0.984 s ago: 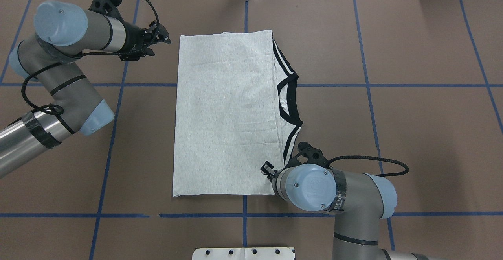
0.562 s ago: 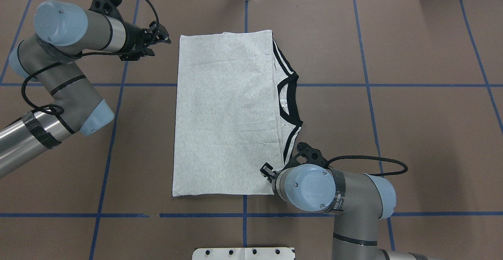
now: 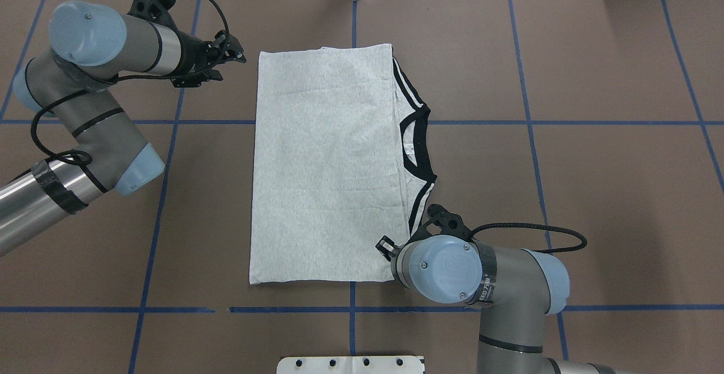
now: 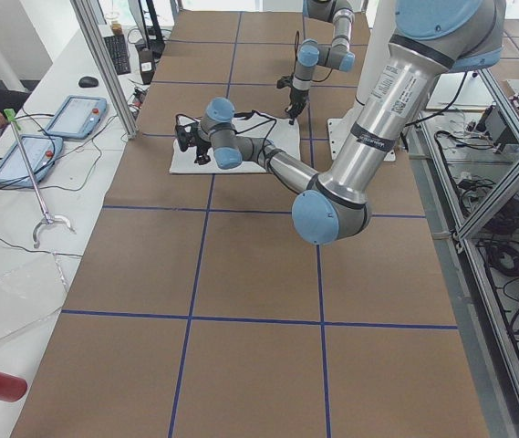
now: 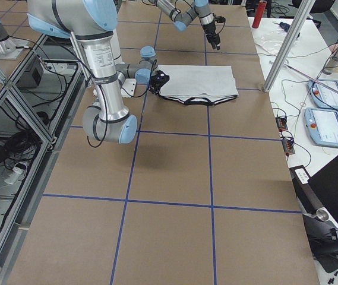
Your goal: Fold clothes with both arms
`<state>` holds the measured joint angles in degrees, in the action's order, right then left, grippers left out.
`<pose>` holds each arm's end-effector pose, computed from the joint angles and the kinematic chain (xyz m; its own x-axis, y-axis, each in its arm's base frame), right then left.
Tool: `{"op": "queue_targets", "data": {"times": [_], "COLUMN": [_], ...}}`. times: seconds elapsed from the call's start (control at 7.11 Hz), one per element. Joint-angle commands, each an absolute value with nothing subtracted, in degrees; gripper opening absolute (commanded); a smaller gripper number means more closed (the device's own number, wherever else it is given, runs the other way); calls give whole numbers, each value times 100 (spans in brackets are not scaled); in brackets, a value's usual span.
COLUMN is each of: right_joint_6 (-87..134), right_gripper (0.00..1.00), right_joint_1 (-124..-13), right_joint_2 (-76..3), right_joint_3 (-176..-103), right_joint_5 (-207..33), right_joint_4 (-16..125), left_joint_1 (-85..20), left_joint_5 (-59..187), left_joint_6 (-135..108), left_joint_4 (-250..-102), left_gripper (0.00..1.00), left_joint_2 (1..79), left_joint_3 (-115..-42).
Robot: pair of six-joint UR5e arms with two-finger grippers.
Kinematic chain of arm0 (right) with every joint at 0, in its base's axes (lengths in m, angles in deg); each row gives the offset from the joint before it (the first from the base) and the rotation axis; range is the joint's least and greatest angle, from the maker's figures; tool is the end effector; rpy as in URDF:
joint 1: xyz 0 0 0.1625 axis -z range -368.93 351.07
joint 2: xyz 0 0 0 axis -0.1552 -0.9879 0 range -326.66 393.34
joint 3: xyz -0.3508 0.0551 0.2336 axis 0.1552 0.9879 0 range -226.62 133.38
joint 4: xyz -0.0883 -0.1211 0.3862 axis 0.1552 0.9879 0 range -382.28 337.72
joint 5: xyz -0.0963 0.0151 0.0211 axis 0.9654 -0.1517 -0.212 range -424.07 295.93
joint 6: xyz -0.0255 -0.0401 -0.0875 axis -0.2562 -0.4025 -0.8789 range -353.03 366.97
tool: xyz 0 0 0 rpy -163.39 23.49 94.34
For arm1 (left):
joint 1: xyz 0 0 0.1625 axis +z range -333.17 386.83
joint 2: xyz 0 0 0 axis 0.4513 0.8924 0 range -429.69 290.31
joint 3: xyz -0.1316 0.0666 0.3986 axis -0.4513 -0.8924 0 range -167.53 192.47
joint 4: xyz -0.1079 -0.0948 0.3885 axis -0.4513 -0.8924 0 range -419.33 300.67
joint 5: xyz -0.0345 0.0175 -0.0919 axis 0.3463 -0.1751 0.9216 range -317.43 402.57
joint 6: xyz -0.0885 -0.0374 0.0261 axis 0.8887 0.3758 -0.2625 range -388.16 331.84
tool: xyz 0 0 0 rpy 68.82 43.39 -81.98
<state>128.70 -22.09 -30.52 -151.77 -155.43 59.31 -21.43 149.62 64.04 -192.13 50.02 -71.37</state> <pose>-0.5761 -0.2692 0.2735 0.4252 0.6395 0.6405 -0.5098 0.7540 -0.4143 0.3867 -0.5896 0.3217 0.2462 -0.3312 -0.9109 0.5443 0.8248 -0.1528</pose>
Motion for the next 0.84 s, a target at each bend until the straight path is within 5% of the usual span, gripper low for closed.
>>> {"op": "queue_targets", "data": {"times": [0.0, 0.28, 0.7], "right_joint_6": [12887, 12878, 12983], "right_gripper": [0, 0, 0], "right_joint_1": [-2334, -2378, -2152], "right_joint_2": [-3021, -3099, -3301], "right_joint_3": [-15270, -15523, -15857], "right_joint_5": [-15686, -15828, -15828], "right_joint_4": [5963, 6340, 6376], "left_joint_1": [-2143, -2038, -1083], "left_joint_5": [14971, 14980, 14762], "left_joint_6": [6465, 6867, 7727], "left_joint_4": [-19213, -19213, -19204], "left_gripper": [69, 69, 69], "left_joint_2": [5002, 4897, 3967], "left_joint_3": [-7146, -7417, -8839]}}
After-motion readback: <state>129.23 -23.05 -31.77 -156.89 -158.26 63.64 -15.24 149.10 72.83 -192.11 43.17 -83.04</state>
